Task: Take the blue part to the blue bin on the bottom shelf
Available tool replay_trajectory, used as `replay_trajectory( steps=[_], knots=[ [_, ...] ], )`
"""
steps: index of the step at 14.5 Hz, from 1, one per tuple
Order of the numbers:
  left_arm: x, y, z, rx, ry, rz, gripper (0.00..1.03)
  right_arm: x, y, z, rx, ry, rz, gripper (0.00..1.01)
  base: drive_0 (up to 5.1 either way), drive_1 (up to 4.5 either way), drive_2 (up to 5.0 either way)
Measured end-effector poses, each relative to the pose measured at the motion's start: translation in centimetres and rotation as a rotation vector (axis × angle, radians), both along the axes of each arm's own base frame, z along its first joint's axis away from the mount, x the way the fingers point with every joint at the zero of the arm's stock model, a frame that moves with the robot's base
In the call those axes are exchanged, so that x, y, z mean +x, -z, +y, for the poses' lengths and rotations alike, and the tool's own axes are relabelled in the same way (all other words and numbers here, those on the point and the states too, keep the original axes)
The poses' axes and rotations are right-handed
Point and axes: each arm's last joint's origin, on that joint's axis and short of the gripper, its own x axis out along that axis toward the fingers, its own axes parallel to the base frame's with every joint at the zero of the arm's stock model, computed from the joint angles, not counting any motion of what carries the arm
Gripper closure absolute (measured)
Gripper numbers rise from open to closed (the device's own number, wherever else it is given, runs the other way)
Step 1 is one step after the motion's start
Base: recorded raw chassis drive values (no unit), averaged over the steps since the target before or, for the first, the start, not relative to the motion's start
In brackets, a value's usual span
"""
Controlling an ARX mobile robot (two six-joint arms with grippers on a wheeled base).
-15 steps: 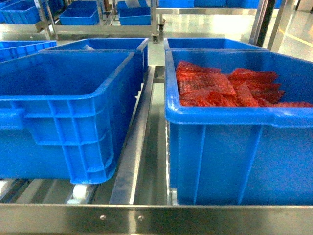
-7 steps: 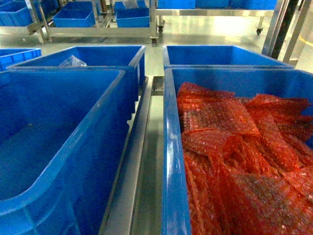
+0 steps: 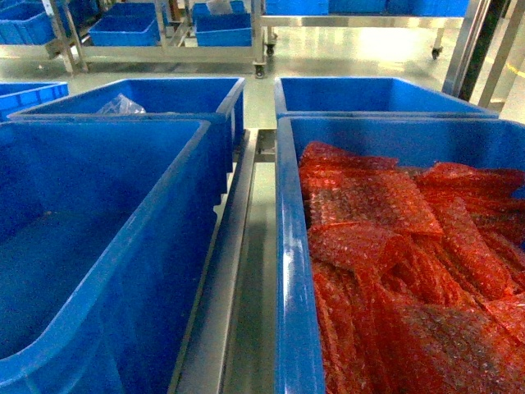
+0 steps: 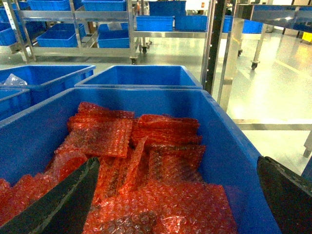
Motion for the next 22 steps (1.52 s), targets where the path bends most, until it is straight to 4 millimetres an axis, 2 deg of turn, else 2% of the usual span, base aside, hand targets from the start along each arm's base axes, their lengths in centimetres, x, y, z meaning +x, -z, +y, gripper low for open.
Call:
replay_trajectory(
  steps=[22],
  knots=[
    [0.00, 0.00, 0.00, 0.000, 0.000, 0.000, 0.60, 0.00, 0.00, 0.00, 0.000, 0.000, 0.000, 0.03, 0.0, 0.00, 0.0]
  ],
)
